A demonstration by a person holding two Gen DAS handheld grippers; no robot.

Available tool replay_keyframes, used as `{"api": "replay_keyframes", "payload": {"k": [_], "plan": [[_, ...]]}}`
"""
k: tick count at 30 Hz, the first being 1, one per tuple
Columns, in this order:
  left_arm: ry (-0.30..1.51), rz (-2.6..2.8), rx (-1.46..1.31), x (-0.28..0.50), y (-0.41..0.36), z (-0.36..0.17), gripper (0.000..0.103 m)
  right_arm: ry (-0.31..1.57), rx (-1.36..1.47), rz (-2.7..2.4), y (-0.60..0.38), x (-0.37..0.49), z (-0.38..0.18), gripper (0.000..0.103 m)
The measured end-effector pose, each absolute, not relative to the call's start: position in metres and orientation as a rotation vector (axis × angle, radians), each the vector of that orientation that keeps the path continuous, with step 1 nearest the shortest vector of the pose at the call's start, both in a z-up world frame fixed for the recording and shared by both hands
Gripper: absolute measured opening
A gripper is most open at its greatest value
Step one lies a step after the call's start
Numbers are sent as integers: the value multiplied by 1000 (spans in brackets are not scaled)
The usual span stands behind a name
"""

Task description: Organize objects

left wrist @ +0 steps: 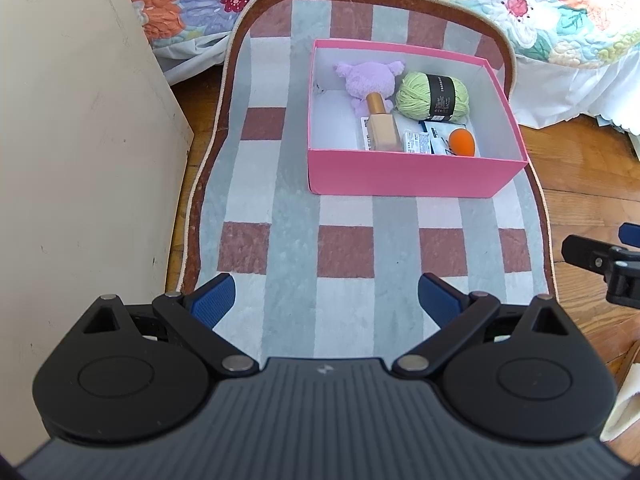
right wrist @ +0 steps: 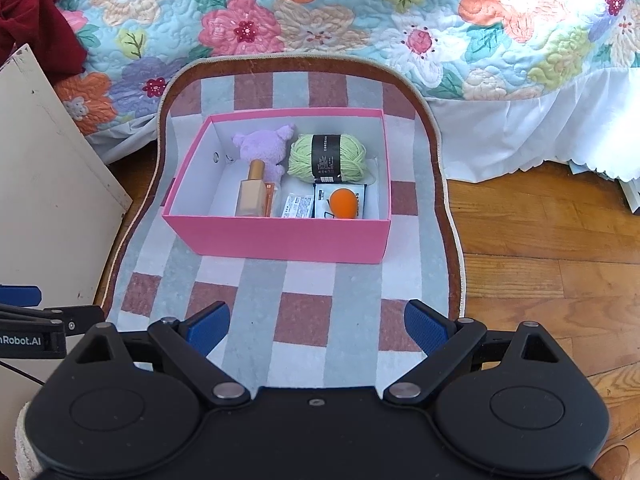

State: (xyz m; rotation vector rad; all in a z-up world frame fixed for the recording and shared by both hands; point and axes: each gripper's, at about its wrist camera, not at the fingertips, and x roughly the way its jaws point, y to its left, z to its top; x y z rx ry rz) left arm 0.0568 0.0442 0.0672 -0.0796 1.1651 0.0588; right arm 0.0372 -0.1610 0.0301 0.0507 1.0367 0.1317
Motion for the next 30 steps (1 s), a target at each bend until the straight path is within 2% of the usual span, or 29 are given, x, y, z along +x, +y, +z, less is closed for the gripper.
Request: {"api": "replay_keyframes", "payload": {"k": [30], "plan": [[1229,89,-82,62,48,54,99,1069,31,109,-163,41,25,96]]}}
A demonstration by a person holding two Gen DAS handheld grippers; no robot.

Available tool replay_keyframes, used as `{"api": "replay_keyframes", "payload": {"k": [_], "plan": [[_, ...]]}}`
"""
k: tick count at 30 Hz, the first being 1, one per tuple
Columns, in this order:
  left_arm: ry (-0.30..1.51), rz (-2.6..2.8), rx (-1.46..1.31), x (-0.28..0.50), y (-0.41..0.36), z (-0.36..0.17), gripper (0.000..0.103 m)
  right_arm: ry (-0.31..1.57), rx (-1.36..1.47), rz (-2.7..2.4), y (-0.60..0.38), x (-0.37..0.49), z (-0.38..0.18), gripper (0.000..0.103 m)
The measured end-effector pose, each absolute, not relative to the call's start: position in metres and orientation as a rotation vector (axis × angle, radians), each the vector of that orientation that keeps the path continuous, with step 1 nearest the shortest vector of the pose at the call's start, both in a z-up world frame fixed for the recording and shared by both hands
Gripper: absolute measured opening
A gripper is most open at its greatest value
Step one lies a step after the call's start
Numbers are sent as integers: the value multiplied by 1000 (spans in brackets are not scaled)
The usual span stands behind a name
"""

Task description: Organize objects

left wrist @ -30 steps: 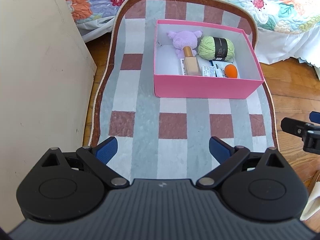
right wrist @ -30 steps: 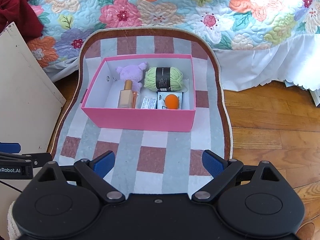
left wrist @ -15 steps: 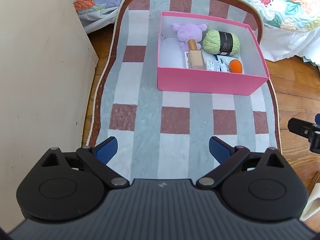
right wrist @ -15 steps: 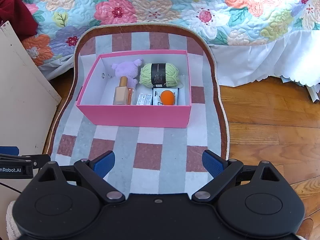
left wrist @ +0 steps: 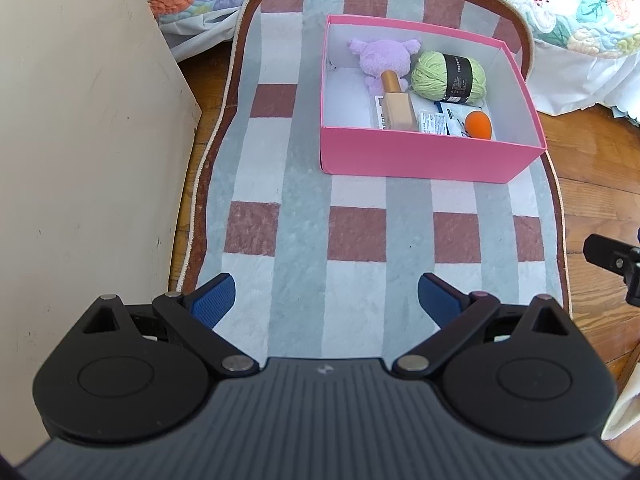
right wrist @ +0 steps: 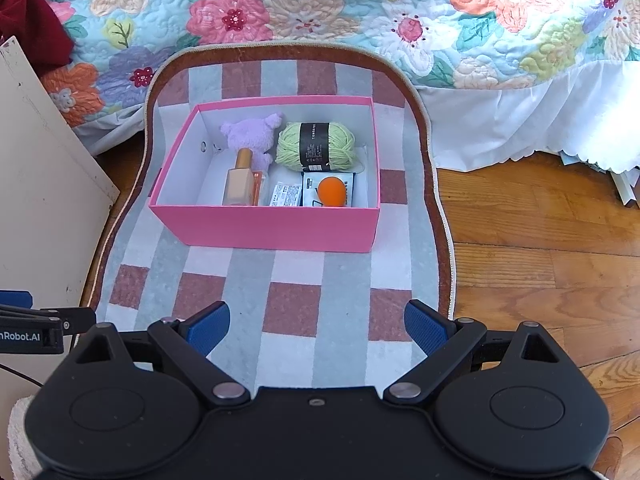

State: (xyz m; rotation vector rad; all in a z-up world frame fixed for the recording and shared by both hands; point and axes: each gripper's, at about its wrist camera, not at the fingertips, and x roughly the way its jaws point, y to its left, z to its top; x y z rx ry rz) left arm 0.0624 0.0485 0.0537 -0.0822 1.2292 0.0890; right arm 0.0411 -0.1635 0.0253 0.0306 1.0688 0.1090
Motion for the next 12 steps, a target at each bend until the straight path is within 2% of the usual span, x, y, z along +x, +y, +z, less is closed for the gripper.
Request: {"api": "replay_keyframes", "payload": {"k": [12], "plan": [[1224,88,-59,62,51,53,99,1074,23,108,-166,41,23,96]]}}
